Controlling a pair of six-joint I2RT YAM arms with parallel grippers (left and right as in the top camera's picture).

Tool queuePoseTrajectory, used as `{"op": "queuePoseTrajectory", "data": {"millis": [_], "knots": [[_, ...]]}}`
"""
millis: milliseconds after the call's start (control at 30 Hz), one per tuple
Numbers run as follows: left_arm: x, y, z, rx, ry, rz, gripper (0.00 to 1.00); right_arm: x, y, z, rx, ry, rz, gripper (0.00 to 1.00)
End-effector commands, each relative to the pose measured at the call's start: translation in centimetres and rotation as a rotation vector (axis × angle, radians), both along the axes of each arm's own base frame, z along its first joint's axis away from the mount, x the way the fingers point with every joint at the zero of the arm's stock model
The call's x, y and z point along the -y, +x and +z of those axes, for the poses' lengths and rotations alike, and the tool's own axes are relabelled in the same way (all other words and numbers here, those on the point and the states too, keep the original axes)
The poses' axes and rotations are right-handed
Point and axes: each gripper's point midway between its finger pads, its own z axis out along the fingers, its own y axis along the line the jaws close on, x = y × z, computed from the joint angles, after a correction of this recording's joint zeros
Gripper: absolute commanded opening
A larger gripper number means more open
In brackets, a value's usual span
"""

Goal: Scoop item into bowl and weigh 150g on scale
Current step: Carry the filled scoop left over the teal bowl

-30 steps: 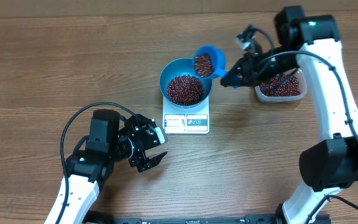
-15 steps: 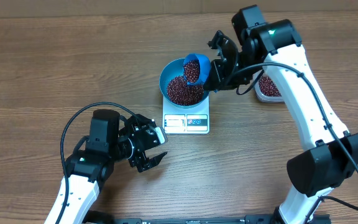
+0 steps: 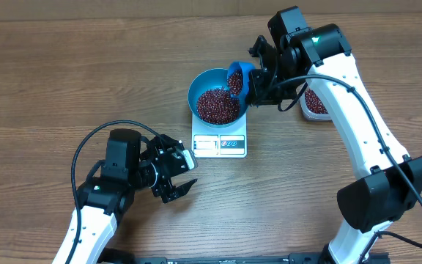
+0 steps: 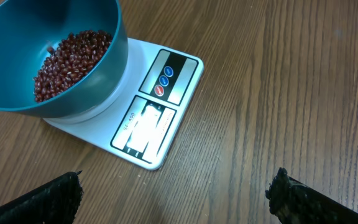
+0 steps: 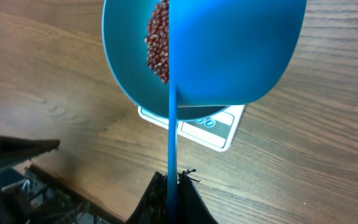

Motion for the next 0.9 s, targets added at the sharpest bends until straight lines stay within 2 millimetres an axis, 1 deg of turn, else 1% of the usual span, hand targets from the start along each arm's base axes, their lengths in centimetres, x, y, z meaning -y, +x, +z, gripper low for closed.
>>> {"op": "queuePoseTrajectory", "data": {"millis": [0, 267, 367, 567, 733, 867], "knots": [[0.1, -0.2, -0.2, -0.002, -0.002, -0.018, 1.00, -0.1, 0.5, 2.3, 0.077, 0.010, -0.015, 0.04], [0.1, -0.2, -0.2, -0.002, -0.002, -0.018, 1.00, -0.8, 0.1, 2.2, 0.078, 0.006, -0.002, 0.04], [0.1, -0.2, -0.2, -0.002, -0.002, -0.018, 0.99, -0.7, 0.2, 2.0, 0.079, -0.020, -0.022, 0.04], [0.1, -0.2, -0.2, -0.002, -0.002, -0.018, 1.00, -1.4, -0.2, 2.0, 0.086, -0.032, 0.000, 0.04], [0.1, -0.2, -0.2, -0.002, -0.002, -0.018, 0.99, -0.6, 0.1, 1.7, 0.089, -0.076, -0.043, 0.04], [0.1, -0.2, -0.2, -0.002, -0.002, -0.018, 0.99, -0.6, 0.1, 1.7, 0.089, -0.078, -0.043, 0.04]]}}
